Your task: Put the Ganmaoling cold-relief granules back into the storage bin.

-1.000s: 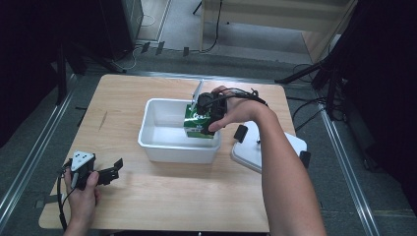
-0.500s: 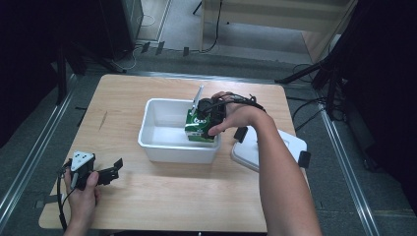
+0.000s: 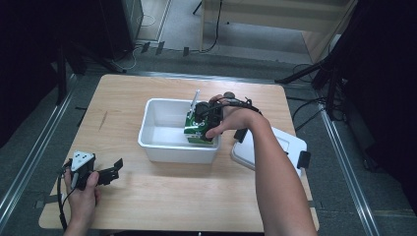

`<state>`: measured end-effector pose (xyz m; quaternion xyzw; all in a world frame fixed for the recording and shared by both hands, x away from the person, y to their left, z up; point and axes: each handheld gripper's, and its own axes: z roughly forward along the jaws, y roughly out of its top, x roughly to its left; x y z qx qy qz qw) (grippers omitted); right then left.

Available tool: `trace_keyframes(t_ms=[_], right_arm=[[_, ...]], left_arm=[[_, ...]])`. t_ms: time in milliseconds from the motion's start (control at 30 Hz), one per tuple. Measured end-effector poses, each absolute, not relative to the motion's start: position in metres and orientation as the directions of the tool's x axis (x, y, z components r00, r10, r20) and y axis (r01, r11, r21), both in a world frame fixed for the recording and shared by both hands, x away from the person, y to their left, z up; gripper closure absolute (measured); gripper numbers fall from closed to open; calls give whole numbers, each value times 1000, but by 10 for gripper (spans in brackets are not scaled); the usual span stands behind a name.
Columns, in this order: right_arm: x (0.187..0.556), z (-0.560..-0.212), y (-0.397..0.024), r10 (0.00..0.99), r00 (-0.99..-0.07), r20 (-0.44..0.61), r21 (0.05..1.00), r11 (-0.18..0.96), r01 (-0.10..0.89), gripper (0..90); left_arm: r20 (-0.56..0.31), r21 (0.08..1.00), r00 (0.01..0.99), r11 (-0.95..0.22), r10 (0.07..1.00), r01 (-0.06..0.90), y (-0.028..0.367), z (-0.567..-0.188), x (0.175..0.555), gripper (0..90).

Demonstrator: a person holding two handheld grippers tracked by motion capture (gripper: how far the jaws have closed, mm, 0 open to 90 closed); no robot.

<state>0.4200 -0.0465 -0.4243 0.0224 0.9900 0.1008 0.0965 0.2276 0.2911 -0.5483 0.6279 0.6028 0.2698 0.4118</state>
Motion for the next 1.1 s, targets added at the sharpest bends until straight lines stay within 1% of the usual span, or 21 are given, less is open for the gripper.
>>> trace_keyframes(t_ms=[200, 300, 833, 967, 1000, 1100], right_arm=[[420, -432, -41, 47, -980, -195, 175, 985, 13, 154], [420, -433, -41, 59, -980, -190, 168, 985, 26, 154], [422, -438, -36, 52, -978, -203, 138, 990, 24, 152], [421, -438, -34, 69, -977, -202, 120, 992, 45, 150], [422, -438, -34, 56, -977, -205, 122, 992, 32, 149], [422, -439, -33, 56, -977, -207, 116, 993, 33, 146]], left_arm=[[-159, 842, 128, 67, 979, 535, 291, -548, 227, 0], [-162, 842, 125, 71, 979, 535, 291, -548, 227, 0], [-164, 840, 124, 72, 979, 537, 291, -548, 227, 0], [-163, 841, 125, 71, 979, 537, 291, -549, 227, 0], [-162, 841, 126, 70, 979, 537, 291, -548, 227, 0], [-163, 841, 125, 72, 979, 536, 291, -549, 227, 0]])
